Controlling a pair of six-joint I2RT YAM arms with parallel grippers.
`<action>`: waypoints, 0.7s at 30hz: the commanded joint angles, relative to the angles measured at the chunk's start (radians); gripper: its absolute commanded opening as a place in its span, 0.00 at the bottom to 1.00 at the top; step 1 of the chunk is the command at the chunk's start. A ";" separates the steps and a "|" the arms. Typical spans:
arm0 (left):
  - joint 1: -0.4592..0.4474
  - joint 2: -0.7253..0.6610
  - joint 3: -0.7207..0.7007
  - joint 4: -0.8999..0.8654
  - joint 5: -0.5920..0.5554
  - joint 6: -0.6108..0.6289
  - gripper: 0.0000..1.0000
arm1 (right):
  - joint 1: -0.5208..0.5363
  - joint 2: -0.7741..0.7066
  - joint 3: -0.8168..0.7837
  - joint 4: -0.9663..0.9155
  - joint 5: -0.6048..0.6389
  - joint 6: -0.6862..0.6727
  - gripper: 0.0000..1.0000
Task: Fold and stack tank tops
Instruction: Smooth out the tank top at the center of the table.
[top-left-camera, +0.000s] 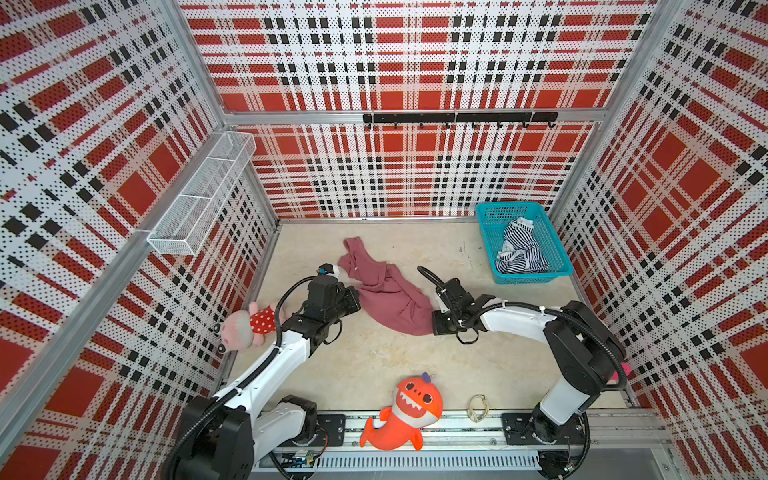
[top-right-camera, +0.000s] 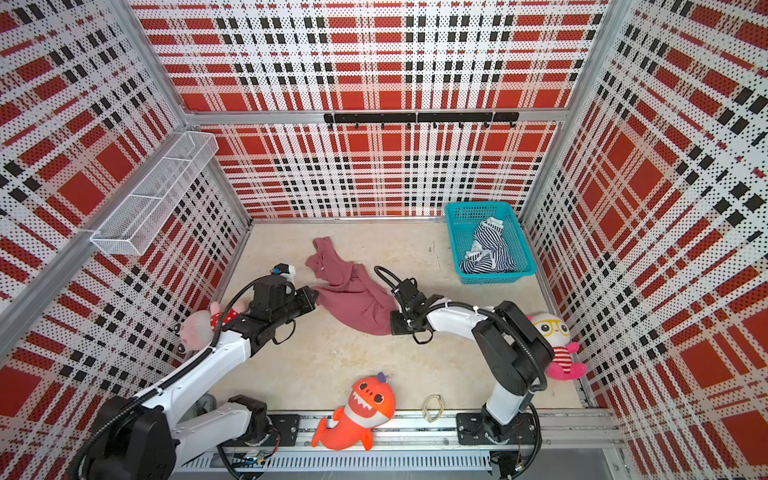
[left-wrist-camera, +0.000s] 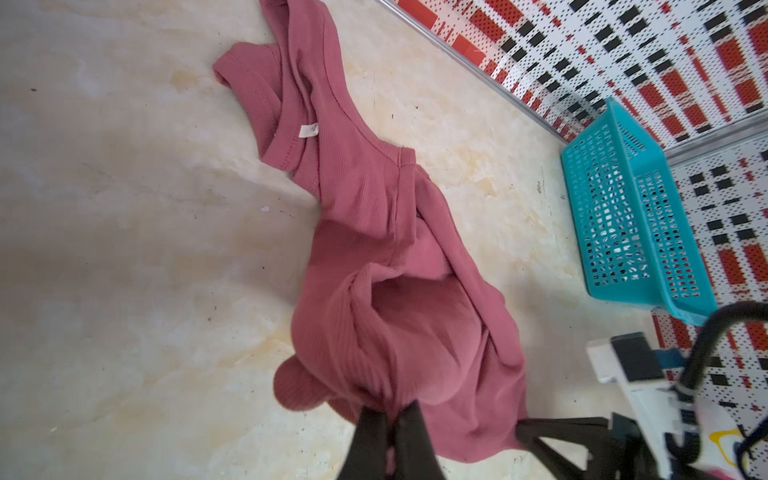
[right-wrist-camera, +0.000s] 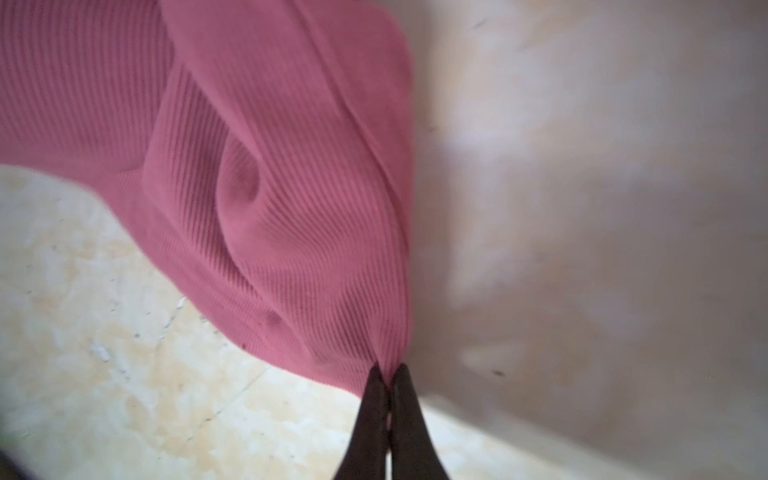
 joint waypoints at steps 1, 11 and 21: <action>-0.045 0.044 0.063 -0.038 -0.047 0.090 0.02 | -0.079 -0.083 0.007 -0.130 0.149 -0.048 0.00; -0.291 0.251 0.232 -0.104 -0.089 0.274 0.79 | -0.156 -0.134 -0.027 -0.208 0.258 -0.087 0.00; -0.214 0.156 0.117 -0.091 -0.042 0.186 0.79 | -0.210 -0.153 -0.071 -0.176 0.232 -0.099 0.00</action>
